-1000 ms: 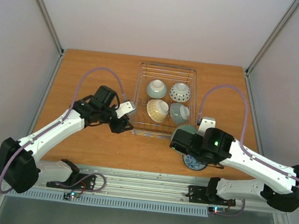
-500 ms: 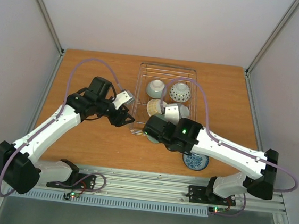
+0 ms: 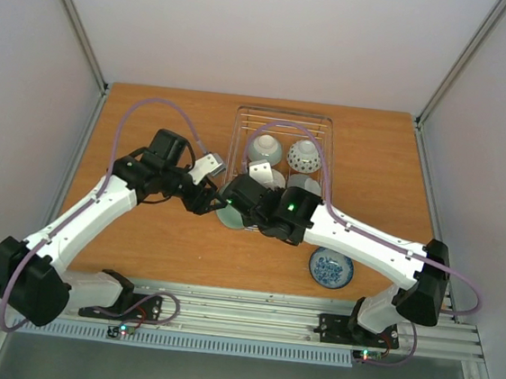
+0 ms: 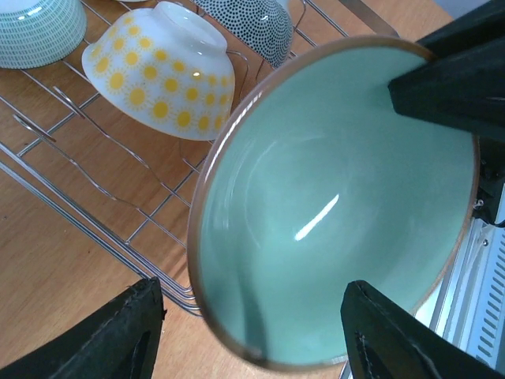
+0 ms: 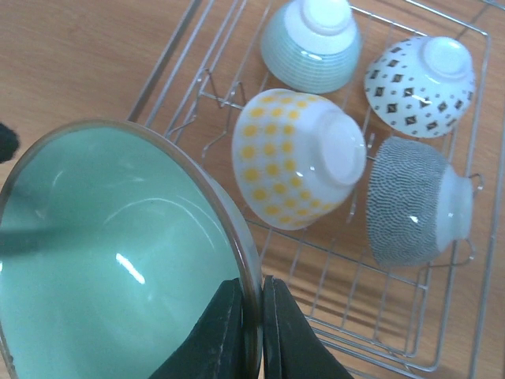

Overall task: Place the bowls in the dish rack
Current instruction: Pick up the bowl from the center of the board.

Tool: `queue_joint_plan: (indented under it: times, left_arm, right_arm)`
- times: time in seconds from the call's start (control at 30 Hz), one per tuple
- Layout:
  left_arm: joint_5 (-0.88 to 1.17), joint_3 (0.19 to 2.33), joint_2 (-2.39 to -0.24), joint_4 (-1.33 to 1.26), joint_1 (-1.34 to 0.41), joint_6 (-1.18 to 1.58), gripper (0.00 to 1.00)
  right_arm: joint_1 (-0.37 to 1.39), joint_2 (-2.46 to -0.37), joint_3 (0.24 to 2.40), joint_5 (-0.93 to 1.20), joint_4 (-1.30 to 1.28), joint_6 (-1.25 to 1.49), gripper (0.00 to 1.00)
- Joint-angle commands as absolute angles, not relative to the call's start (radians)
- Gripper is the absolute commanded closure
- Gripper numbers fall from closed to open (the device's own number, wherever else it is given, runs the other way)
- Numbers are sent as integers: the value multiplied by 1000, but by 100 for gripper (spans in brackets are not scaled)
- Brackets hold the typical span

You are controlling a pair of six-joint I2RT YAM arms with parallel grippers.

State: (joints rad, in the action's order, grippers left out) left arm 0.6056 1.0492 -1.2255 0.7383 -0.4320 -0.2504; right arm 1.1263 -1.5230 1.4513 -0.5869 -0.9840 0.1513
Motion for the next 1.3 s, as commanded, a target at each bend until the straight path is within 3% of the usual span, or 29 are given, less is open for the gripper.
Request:
queue_joint_plan:
  times: [0.0,0.17,0.23,0.27,0.33,0.37,0.67,0.7,0.8,0.87,1.07,1.27]
  left_arm:
    - [615,1062,-1241,735,-426,-253,38]
    - [607,1060,-1257,733,-426,-255,40]
    - [608,1059,-1263,733,-426,-256,46]
    - [610,1058,-1265,732,-426,-257,56]
    - [614,1058,-1272,736,-426,-263,89]
    - [613,1060,-1275,737,-425,-264,98]
    - [649,1048,-1269,740,-423,-282,100]
    - [658,1047,-1269,742,-419,-286,100]
    - [727,1044,-1270,747,-389,-298,100]
    - [823,1040,-1273,751,-344,-307,100]
    - [1028,1067,-1346,821,-240,-353,100]
    - [1063,1055,-1352,811,-200,-377,100]
  right_arm:
    - [1123,-1511,1502,-545,-875,111,99]
    - [1123,-1502,1499,-535,-868,107,99]
    - [1123,-1495,1494,-531,-861,106,99]
    - [1123,-1491,1490,-529,-855,105,99]
    - [1124,-1483,1484,-524,-844,100,99]
    - [1124,-1482,1482,-522,-840,99,99]
    - [1124,-1458,1452,-526,-820,82,96]
    - [1124,-1445,1439,-531,-813,79,89]
    - [1122,-1387,1383,-512,-754,50,46]
    - [1117,-1340,1346,-468,-706,31,32]
    - [1042,-1290,1283,-236,-610,44,23]
    - [906,-1219,1163,144,-417,130,18]
